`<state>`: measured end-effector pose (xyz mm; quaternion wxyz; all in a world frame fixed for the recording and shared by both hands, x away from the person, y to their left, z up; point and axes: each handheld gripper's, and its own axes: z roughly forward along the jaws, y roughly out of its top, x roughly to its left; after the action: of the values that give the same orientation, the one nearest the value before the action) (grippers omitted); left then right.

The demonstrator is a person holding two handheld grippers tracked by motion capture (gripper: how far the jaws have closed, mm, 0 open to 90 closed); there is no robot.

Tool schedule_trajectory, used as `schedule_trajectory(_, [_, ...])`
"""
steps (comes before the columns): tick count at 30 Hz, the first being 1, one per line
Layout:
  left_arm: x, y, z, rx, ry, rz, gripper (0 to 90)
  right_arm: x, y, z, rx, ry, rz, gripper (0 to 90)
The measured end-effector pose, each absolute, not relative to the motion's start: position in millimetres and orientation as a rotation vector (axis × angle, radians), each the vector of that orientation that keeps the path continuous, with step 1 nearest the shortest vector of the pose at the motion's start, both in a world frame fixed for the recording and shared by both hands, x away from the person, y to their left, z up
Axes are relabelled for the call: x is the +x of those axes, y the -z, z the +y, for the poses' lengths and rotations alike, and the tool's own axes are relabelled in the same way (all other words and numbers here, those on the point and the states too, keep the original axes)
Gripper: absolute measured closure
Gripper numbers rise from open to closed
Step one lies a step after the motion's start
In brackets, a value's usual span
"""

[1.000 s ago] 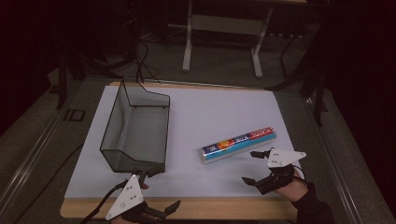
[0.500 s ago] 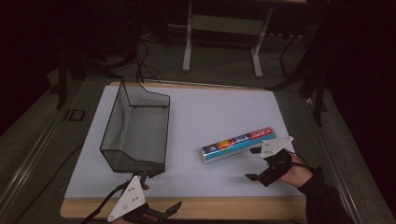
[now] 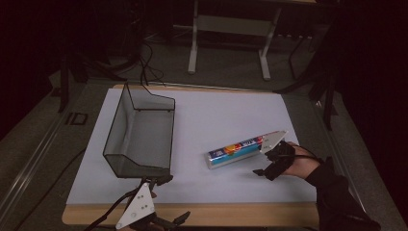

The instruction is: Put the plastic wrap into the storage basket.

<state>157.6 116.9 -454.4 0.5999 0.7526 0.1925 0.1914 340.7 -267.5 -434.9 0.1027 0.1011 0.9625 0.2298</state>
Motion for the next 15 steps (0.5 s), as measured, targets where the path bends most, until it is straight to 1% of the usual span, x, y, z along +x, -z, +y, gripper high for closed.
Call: schedule_trajectory(15, [157.2,453.4,119.6,1.731,-0.429,0.447,0.3,371.1,440.1,-249.1,0.263,-0.474,2.883,12.5])
